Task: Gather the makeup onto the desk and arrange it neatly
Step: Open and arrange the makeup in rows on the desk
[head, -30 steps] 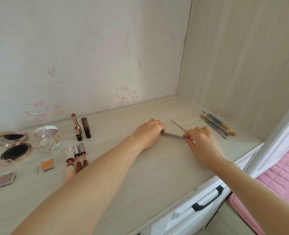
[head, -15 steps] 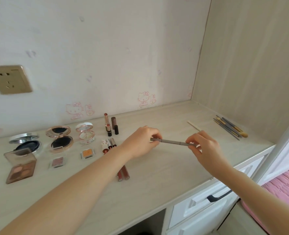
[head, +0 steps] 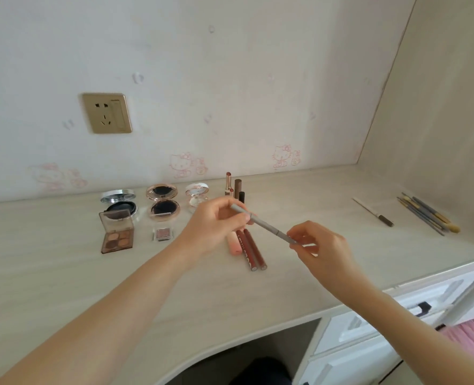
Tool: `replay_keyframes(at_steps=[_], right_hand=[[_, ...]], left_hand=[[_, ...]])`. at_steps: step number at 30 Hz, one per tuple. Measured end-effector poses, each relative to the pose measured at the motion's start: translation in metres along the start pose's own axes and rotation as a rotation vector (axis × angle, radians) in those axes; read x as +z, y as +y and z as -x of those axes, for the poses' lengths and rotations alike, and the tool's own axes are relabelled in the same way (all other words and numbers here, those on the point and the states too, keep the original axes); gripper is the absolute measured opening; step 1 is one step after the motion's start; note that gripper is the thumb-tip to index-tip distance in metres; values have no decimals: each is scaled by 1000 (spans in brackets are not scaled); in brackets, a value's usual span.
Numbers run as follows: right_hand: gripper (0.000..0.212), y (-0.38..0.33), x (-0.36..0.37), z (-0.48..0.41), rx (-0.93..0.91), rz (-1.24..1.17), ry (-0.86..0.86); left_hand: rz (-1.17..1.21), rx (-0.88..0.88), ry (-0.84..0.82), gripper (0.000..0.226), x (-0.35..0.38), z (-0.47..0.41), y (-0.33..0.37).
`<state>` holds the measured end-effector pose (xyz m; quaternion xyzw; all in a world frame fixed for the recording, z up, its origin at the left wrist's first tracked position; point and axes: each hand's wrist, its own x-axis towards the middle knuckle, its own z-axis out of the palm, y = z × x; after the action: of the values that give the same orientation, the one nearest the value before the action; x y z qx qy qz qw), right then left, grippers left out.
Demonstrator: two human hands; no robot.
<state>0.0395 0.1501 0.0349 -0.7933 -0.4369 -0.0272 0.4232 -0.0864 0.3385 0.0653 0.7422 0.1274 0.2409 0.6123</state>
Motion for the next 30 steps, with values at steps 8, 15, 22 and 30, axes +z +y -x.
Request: replay_keyframes(at_steps=[8,15,22,30], right_hand=[[18,-55,44,6,134,-316,-99],[18,-85,71,6,231,-512,-209],[13,-97,92,11,208,-505,-307],[14,-107,99,-15,185,-468,-214]], left_hand=[[342,-60,278,16,-27,28,-2],[430,-20,345,28,-35,48,-3],[367,-46,409,26,-53,62,-7],[-194,4,392,26,-82,72,-27]])
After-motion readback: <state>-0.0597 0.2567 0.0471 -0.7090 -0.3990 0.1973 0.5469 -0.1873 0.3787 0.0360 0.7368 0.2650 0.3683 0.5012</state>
